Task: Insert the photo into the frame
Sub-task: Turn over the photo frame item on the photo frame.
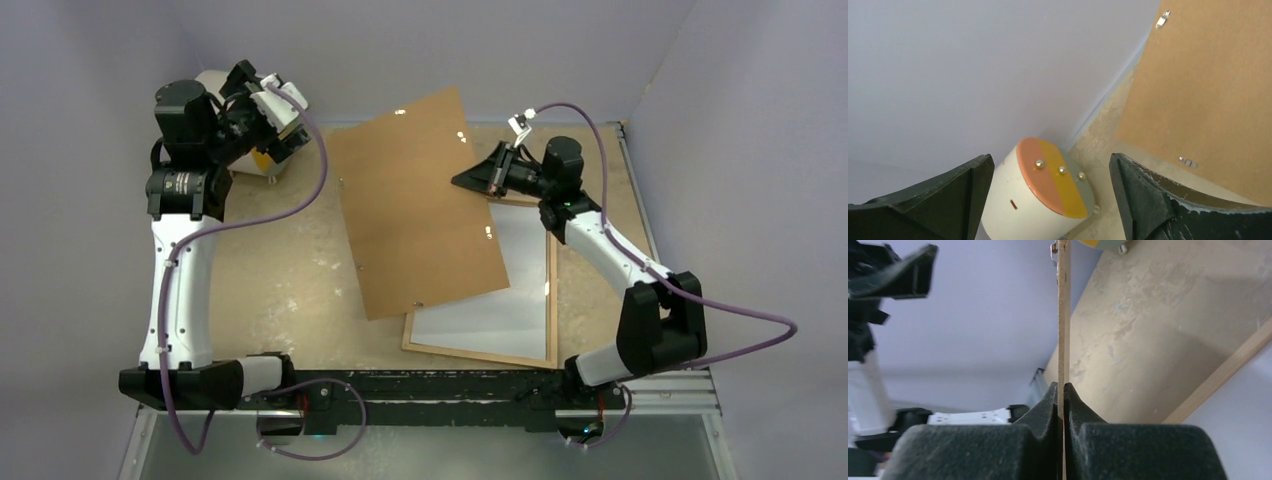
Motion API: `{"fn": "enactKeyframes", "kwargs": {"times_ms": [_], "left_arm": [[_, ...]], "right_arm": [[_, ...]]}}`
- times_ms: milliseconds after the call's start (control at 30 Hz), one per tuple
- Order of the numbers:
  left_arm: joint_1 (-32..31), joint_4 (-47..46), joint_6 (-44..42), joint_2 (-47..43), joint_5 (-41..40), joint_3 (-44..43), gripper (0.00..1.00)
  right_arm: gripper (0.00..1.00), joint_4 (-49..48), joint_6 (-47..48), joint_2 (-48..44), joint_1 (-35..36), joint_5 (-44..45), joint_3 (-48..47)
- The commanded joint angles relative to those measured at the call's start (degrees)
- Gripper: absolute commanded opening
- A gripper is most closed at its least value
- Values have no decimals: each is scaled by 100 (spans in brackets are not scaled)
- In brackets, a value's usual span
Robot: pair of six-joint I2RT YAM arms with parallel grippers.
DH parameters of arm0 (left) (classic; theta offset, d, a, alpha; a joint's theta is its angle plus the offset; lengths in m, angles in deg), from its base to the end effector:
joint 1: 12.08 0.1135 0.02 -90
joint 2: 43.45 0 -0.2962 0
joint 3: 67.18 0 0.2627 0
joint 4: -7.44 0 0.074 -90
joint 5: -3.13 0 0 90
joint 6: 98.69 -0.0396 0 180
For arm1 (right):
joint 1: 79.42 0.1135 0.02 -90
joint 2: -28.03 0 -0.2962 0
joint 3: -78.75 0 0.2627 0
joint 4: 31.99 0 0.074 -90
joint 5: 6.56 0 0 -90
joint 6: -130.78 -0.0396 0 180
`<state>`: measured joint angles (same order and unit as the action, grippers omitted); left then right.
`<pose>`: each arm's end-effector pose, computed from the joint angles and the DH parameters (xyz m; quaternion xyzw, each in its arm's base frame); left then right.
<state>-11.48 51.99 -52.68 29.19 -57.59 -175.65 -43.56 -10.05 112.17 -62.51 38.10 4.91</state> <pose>0.2521 -0.0167 0.5335 0.4244 0.6213 0.0616 0.6558 0.3267 0.1288 0.3634 -0.0753 0.6975 0.5914 0.3975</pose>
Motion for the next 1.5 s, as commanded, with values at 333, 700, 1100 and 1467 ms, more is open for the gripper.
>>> {"fn": "enactKeyframes", "kwargs": {"times_ms": [333, 700, 1100, 1467], "left_arm": [[-16, 880, 381, 665, 370, 1119, 95], [-16, 841, 1, 1621, 505, 1548, 98], [-16, 569, -183, 1979, 708, 1848, 99], [-16, 573, -191, 1960, 687, 1985, 100]], "right_arm": [[0, 3544, 648, -1759, -2279, -769, 783], [0, 4409, 1557, -1611, -2802, -567, 765], [0, 3447, 1178, -1271, -2912, -786, 1201], [0, 2776, 943, -1243, -2912, -752, 1614]]}}
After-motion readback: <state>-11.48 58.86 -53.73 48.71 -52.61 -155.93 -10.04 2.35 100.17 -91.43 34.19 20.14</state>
